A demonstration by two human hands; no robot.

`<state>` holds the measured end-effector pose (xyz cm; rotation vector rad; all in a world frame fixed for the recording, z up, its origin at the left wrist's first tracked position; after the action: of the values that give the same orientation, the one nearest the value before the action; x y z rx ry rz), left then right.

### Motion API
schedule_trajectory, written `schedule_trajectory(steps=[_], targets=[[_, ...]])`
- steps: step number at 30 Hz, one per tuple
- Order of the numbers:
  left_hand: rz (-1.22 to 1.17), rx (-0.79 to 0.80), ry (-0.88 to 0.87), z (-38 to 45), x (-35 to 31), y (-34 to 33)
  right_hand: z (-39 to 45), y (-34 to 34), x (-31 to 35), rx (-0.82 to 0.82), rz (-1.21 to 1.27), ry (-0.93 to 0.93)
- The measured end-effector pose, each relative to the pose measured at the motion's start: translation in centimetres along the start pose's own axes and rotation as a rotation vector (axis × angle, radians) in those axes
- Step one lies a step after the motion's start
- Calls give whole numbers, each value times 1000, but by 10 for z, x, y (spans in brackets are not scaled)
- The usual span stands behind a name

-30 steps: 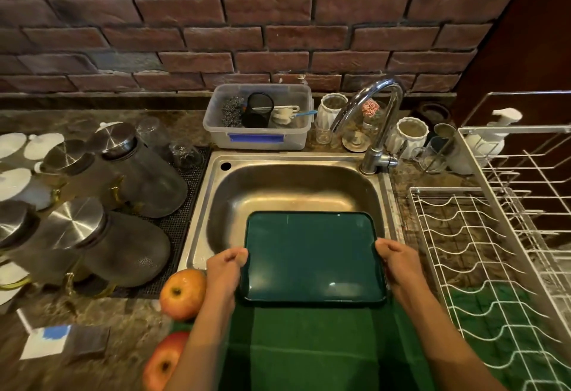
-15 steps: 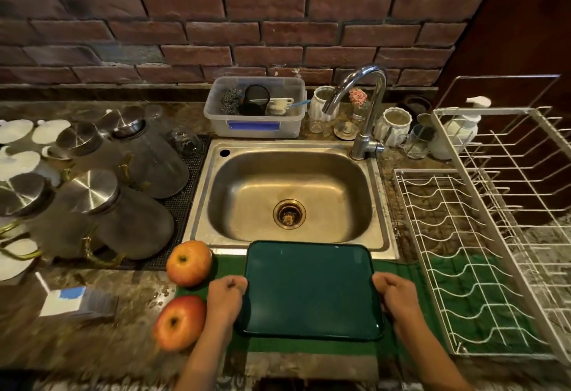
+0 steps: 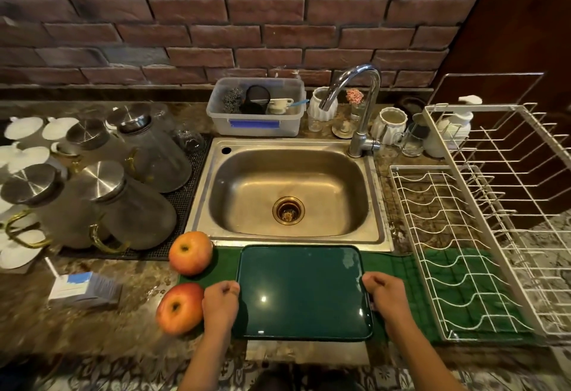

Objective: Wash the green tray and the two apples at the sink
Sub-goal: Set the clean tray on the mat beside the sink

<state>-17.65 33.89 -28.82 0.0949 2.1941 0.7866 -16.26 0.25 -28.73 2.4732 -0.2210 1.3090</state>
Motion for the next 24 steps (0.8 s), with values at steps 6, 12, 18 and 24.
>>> schedule_trajectory(steps=[6,12,18,24], targets=[[74,-112,17,-10,-10,7,2,-8,-3,27,-83,21],[197,-174,22,-18,-10,11,-2,-13,-7,50,-174,48],[239,-230,-9,-22,-10,9,-2,-13,-12,54,-194,55],[223,-225,-19,-23,-12,8,-4,-12,-12,72,-186,74]])
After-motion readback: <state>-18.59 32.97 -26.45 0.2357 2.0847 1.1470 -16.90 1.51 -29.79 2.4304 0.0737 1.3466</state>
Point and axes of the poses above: each hand's wrist, its own z-axis towards the middle knuckle, its own y-axis out of the back of the hand, x = y × z, the point moved 3 cm from there along z, towards the middle knuckle, and after that the axes turned 6 degrees about z, right-handed, at the moved point
